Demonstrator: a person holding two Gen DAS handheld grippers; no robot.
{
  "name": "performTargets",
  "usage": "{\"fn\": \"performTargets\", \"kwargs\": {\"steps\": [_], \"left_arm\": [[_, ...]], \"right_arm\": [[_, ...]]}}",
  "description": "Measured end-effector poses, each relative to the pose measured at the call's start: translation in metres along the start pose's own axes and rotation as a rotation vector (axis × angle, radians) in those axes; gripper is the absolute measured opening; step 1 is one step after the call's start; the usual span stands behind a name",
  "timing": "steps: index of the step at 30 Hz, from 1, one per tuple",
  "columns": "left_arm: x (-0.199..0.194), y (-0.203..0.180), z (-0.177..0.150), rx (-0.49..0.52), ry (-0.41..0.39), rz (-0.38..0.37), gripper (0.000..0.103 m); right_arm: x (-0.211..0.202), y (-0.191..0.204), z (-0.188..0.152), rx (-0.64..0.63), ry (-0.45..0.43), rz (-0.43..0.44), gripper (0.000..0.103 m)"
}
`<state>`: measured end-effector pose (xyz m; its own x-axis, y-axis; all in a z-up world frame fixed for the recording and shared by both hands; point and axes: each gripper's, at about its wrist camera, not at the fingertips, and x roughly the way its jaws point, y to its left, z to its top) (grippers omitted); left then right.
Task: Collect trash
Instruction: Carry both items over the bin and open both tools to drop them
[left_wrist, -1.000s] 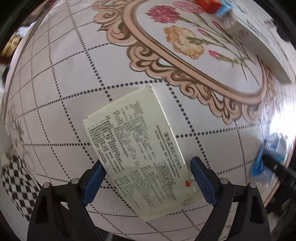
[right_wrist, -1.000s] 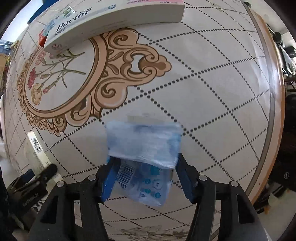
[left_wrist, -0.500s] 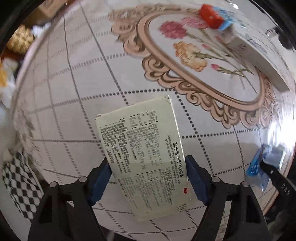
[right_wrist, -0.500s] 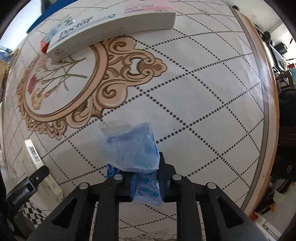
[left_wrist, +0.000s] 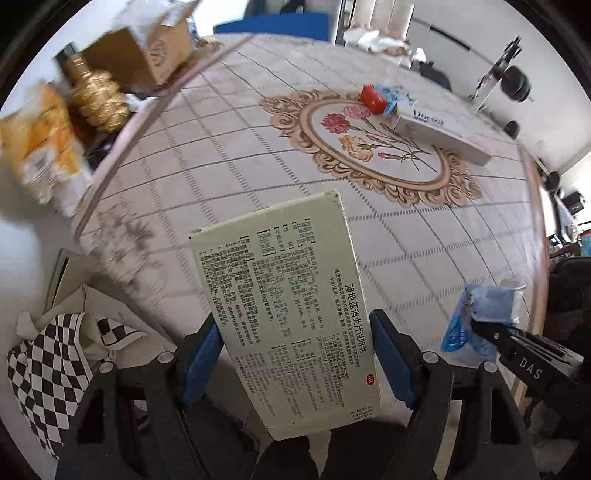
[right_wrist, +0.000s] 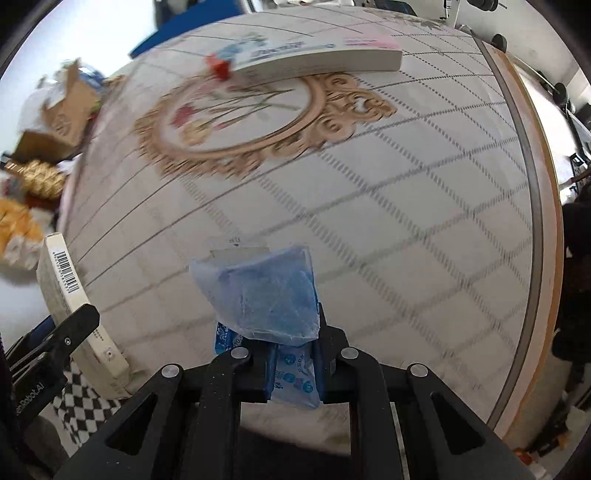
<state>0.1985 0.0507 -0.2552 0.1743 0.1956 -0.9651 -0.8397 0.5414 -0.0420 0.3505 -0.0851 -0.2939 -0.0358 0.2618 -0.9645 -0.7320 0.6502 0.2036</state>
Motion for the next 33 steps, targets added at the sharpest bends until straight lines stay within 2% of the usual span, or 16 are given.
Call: {"fn": "performTargets", "kwargs": {"steps": [4,9,11,14,17,20,22,23,27,31,33], "left_arm": [[-0.023,0.041,-0.065,-0.031,-0.014,-0.045,0.076],[-0.007,0.088,-0.139,-0.09,0.084,-0.079,0.076],[0.018,0.106,-0.169,-0.113,0.152,-0.088,0.076],[0.065,0.126,-0.2,-0.151,0.231,-0.095,0.076],[0.135,0.141,-0.22,-0.192,0.296,-0.107,0.076],[0.212,0.15,-0.23,-0.223,0.346,-0.131,0.076],[0.259,0.153,-0.232,-0.239,0.372,-0.154,0.076],[0.293,0.153,-0.233,-0.244,0.392,-0.188,0.077],[0.386,0.15,-0.229,-0.255,0.439,-0.281,0.078],[0.451,0.148,-0.225,-0.273,0.492,-0.322,0.079],[0.47,0.148,-0.226,-0.274,0.504,-0.324,0.09]], "right_arm": [[-0.023,0.011,-0.066,0.0,-0.004,0.036,0.017],[0.0,0.033,-0.152,-0.023,0.102,0.066,0.017],[0.026,0.042,-0.189,-0.046,0.172,0.053,0.017],[0.074,0.047,-0.228,-0.064,0.259,0.025,0.017],[0.144,0.041,-0.254,-0.05,0.325,-0.014,0.017],[0.209,0.024,-0.261,0.011,0.35,-0.016,0.017],[0.25,0.012,-0.258,0.033,0.335,-0.022,0.017],[0.271,0.006,-0.254,0.044,0.33,-0.02,0.017],[0.367,-0.022,-0.236,0.104,0.317,-0.023,0.017],[0.444,-0.034,-0.216,0.116,0.306,-0.008,0.017],[0.473,-0.039,-0.209,0.119,0.299,-0.01,0.017]]}}
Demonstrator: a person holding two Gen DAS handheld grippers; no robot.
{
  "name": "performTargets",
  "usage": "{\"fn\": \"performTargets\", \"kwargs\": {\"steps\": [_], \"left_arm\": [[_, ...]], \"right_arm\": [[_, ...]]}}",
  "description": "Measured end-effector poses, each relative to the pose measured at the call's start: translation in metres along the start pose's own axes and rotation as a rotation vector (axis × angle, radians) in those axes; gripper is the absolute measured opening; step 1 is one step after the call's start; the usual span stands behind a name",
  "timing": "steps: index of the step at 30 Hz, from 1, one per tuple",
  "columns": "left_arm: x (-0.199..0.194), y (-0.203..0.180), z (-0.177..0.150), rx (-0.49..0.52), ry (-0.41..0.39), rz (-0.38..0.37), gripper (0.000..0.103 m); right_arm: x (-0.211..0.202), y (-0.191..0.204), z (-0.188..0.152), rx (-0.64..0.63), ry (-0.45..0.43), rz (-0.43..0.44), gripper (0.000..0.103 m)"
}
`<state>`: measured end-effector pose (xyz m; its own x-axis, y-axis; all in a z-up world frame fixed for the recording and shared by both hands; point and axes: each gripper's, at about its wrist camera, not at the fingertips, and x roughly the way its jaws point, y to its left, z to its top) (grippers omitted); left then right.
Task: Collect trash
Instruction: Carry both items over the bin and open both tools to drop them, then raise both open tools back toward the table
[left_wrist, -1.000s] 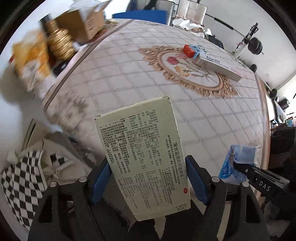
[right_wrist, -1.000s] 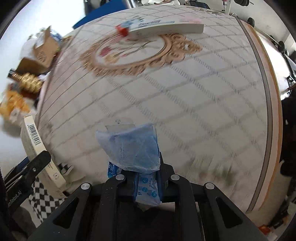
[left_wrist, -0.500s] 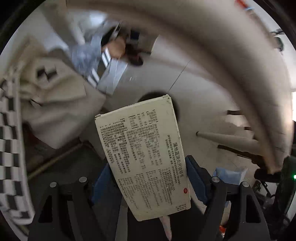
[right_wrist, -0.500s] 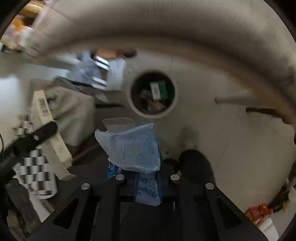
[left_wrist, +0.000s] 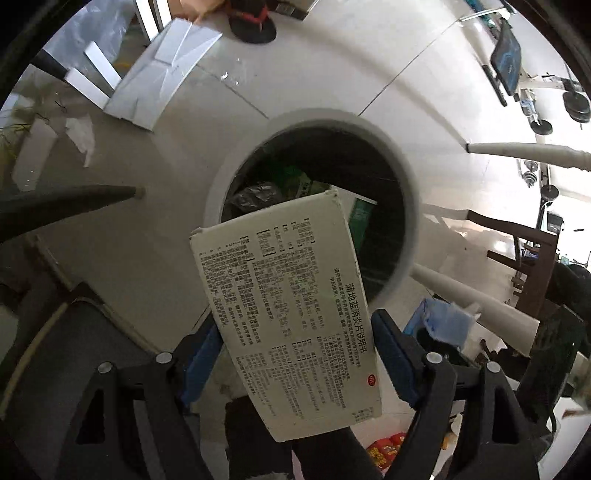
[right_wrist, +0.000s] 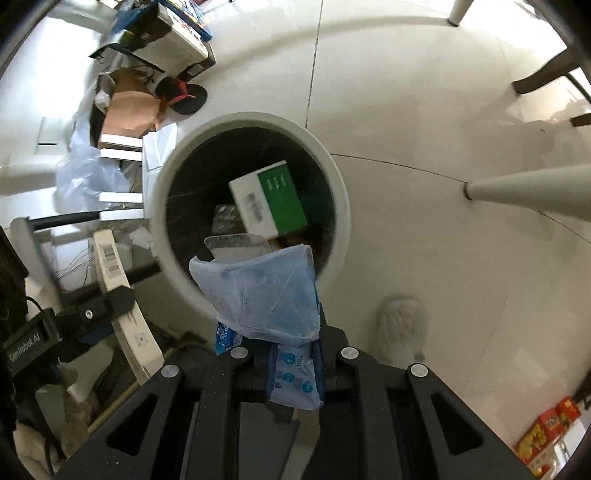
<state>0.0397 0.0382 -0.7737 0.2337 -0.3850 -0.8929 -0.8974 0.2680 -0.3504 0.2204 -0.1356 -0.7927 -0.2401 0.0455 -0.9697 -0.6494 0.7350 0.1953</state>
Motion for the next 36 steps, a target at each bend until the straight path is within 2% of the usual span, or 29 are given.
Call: {"fn": "performTargets", "kwargs": {"steps": [1,4,7,9,10,11,12,14,20,23,26,36], "left_arm": [[0.004,0.001,0.002,0.002,0.001,0.003,0.101],[0.008,0.004,0.004,0.006,-0.012,0.024,0.102],[0.003,0.007,-0.001,0.007,-0.042,0.058,0.102],[-0.01,0.008,-0.009,0.017,-0.111,0.116,0.102],[-0.017,0.008,-0.014,0.025,-0.148,0.164,0.102],[-0.02,0.008,-0.017,0.033,-0.173,0.201,0.102],[-0.025,0.007,-0.021,0.038,-0.193,0.23,0.102],[-0.034,0.008,-0.032,0.043,-0.224,0.272,0.102],[-0.061,0.007,-0.066,0.034,-0.224,0.304,0.102],[-0.078,0.001,-0.084,0.043,-0.232,0.334,0.102],[-0.1,-0.007,-0.102,0.045,-0.237,0.354,0.102],[-0.176,-0.038,-0.157,0.071,-0.252,0.333,0.102]], "right_arm": [[0.007,0.0,0.005,-0.001,-0.001,0.011,0.018],[0.026,0.0,0.018,-0.003,0.007,0.033,0.019],[0.035,0.0,0.024,0.0,0.023,0.062,0.03],[0.036,0.003,0.024,-0.012,0.024,0.066,0.045],[0.035,0.006,0.024,-0.026,0.012,0.056,0.05],[0.033,0.008,0.023,-0.035,0.005,0.047,0.062],[0.03,0.011,0.021,-0.051,-0.006,0.031,0.082],[0.023,0.016,0.017,-0.077,-0.031,-0.013,0.103],[-0.014,0.028,-0.004,-0.147,-0.112,-0.168,0.103],[-0.04,0.033,-0.019,-0.171,-0.135,-0.209,0.103],[-0.065,0.039,-0.033,-0.179,-0.141,-0.227,0.103],[-0.167,0.063,-0.08,-0.205,-0.184,-0.244,0.103]]}}
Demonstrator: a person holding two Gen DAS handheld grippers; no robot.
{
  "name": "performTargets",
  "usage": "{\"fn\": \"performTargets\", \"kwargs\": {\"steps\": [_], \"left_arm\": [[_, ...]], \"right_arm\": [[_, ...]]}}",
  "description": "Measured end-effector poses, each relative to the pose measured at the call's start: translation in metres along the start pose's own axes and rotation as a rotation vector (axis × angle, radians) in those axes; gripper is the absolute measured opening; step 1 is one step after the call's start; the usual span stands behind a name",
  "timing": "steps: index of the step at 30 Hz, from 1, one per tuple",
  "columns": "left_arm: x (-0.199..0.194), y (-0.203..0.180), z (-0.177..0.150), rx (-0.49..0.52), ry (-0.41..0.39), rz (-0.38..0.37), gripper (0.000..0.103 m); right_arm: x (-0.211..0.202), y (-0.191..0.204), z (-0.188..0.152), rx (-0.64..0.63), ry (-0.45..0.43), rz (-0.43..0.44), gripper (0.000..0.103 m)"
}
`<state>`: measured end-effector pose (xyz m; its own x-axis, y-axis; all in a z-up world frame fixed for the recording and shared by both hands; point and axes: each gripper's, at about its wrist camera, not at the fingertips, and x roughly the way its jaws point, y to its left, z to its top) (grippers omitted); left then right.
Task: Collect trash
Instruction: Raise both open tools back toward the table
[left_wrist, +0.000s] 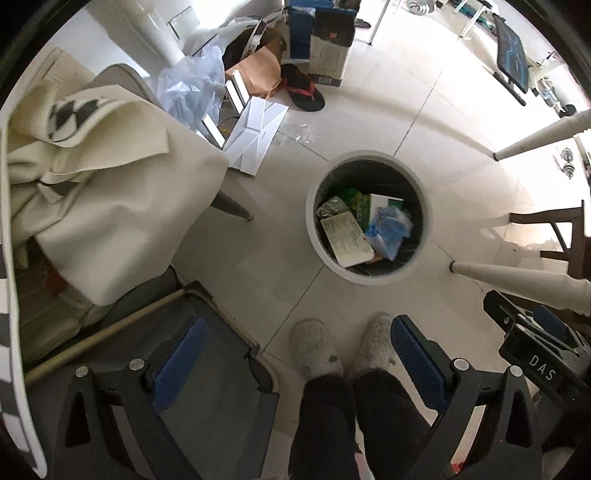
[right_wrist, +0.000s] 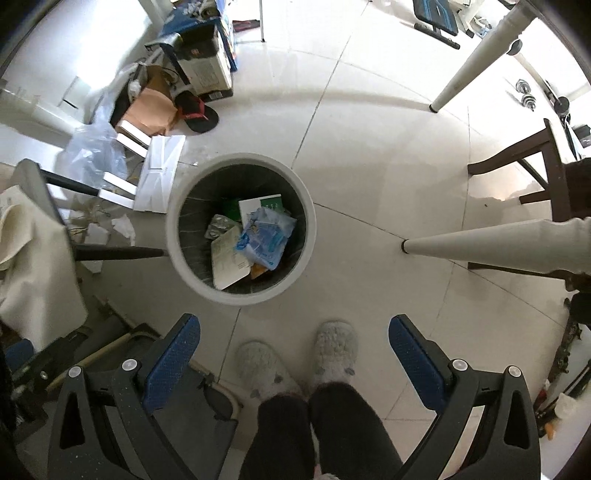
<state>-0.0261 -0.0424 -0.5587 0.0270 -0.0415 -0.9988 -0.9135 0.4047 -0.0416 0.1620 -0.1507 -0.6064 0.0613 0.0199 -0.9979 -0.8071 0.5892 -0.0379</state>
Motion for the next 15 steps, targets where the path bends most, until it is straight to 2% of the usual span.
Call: {"fn": "performTargets", "kwargs": {"steps": [7,10,15], "left_arm": [[-0.084,-0.001,-0.017,0.021,-0.028,-0.024,0.102],[-0.131,-0.001,-0.024,0.029,-0.049,-0.031,0.102],[-0.198,-0.005,-0.023,0.032,-0.085,0.006,0.102]], "right_arm": [[-0.095,-0.006,-0.013,-0.011,-0.052,0.013,0.103],[-0.142,-0.01,-0.018,-0.009,-0.053,0.03,0.103],[-0.219,-0.022,-0.018,0.033,-0.043,0.08,0.103]]}}
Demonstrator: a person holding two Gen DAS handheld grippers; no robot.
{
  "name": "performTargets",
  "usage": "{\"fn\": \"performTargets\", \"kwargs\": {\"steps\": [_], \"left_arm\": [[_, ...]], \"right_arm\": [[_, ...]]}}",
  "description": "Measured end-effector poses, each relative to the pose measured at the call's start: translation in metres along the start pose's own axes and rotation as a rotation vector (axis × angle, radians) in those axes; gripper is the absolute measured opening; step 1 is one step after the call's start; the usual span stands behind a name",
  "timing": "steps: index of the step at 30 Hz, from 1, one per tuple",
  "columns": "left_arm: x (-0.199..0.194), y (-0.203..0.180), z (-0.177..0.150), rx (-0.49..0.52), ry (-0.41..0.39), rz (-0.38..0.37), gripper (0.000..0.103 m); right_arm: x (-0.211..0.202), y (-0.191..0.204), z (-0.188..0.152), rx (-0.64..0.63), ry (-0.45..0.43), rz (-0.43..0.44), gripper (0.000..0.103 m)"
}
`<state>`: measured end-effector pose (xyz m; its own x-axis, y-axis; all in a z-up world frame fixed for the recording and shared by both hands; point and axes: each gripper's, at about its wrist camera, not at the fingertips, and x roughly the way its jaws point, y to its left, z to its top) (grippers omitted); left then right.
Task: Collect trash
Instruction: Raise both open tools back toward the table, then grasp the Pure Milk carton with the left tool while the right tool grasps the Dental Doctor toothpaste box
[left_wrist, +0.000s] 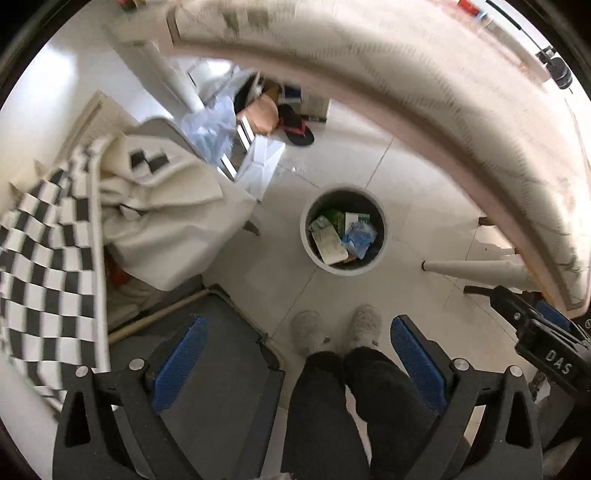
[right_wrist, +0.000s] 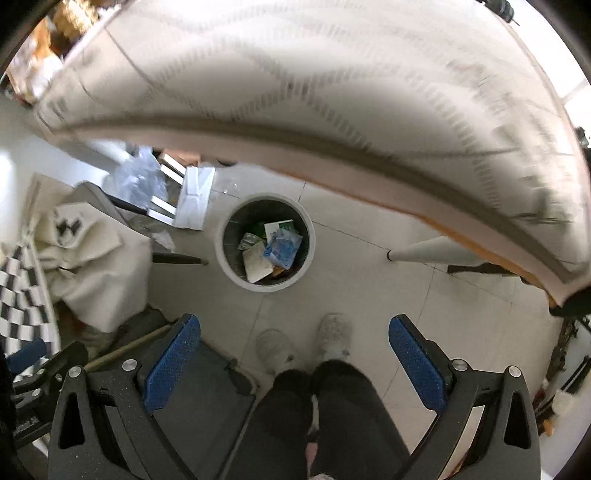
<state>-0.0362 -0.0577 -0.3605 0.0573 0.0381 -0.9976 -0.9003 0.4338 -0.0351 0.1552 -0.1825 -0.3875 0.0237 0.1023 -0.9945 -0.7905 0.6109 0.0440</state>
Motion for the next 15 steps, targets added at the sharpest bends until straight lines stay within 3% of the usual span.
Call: {"fn": "performTargets", "kwargs": {"steps": [4,8,11,15], "left_arm": [[-0.044,-0.014,0.02,0.006,-0.062,0.015,0.102],[-0.071,-0.048,0.057,0.03,-0.12,0.031,0.102],[-0.079,-0.077,0.086,0.048,-0.153,0.053,0.102],[-0.068,-0.119,0.13,0.056,-0.136,0.032,0.102]], "right_arm": [[-0.045,-0.009,0.019,0.04,0.018,0.05,0.103],[-0.083,-0.026,0.062,0.026,0.016,0.056,0.103],[-0.097,-0.043,0.109,-0.038,0.019,0.013,0.103],[-0.105,-0.069,0.191,-0.158,0.011,-0.096,0.103]]}}
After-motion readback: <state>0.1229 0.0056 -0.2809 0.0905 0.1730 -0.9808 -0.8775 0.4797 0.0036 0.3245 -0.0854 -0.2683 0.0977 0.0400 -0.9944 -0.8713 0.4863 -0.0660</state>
